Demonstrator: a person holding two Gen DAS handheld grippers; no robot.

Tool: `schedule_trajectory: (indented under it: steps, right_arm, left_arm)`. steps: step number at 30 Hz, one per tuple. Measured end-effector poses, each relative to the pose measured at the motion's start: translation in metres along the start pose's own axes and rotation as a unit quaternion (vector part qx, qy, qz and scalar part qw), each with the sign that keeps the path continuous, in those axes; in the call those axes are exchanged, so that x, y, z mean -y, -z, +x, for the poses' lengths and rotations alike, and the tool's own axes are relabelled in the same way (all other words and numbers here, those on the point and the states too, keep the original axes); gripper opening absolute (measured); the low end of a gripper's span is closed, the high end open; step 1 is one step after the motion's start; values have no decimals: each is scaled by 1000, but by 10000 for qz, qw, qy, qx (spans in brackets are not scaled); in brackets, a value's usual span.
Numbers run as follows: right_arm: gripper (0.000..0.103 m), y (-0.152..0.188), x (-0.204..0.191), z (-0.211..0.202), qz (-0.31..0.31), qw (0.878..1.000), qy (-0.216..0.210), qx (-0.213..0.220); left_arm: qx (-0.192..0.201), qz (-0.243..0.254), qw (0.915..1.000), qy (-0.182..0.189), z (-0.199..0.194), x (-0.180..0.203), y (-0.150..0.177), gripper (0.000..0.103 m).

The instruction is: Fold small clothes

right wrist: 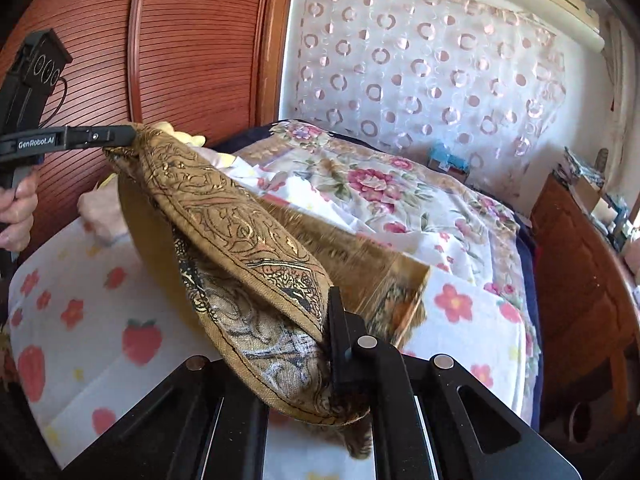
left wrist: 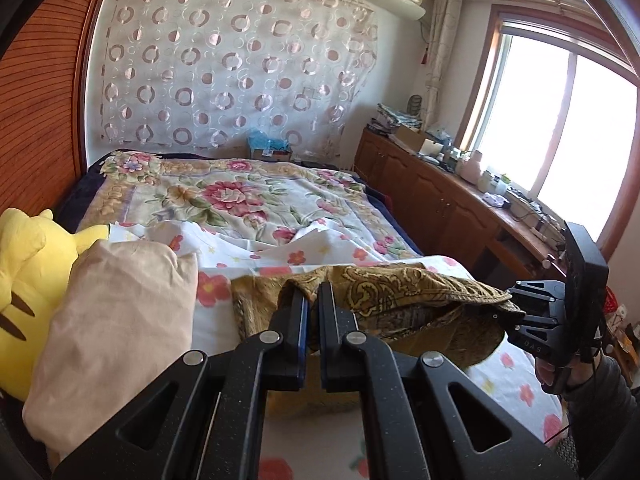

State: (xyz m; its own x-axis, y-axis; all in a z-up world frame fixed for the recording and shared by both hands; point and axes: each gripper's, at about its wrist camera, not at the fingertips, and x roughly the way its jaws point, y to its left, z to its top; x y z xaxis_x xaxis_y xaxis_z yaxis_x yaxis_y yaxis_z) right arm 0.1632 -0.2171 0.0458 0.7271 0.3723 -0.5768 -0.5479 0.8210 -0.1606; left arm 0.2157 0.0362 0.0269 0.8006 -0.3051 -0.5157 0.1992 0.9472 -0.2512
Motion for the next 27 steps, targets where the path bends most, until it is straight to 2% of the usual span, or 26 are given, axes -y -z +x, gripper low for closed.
schedule_trajectory:
  steps: [5,9,10,11,14,16,18,19,21,24,27]
  right_arm:
    - [8,-4,33,53,207,9993,-191,-247]
    - [31,-28,59,96,451,9978,-243,-426]
    - [33,-38,67,105,529,9974,-232,-420]
    - [36,-42,74,108,616,9971,-248,-374]
    - [44,-51,87,110,732,9968,-7,-316]
    - [45,-52,89,107,765,9966,190,-249]
    - [48,-53,91,103,825,9960,294,-188]
    - [49,-51,88,99,854,9958,311,-148]
    - [55,-45,79,90,933,9952,280,-111]
    - [61,-33,71,85,1043,9943,114,-166]
    - [63,-18,62,83,1002,9942,60,-378]
  left_arm:
    - [-324,-143,9992,-180,53,-25,-12,5]
    - [-623,-322,9974,-184,85,-43,-11,6]
    - [-664,-344,9971,-165,88,-44,-10,8]
    - [-693,-329,9970,-117,91,-45,-9,13]
    - [-591,-136,9981,-140,89,-41,-12,39]
    - [-505,31,9986,-179,85,-35,-16,46]
    - [-414,168,9987,-233,79,-32,-17,61]
    - [-415,209,9987,-211,78,-31,-17,65]
    - [-582,292,9977,-197,83,-30,-15,66]
    - [-926,442,9939,-395,100,-32,-5,66]
    - [-1174,361,9914,-459,116,-39,2,66]
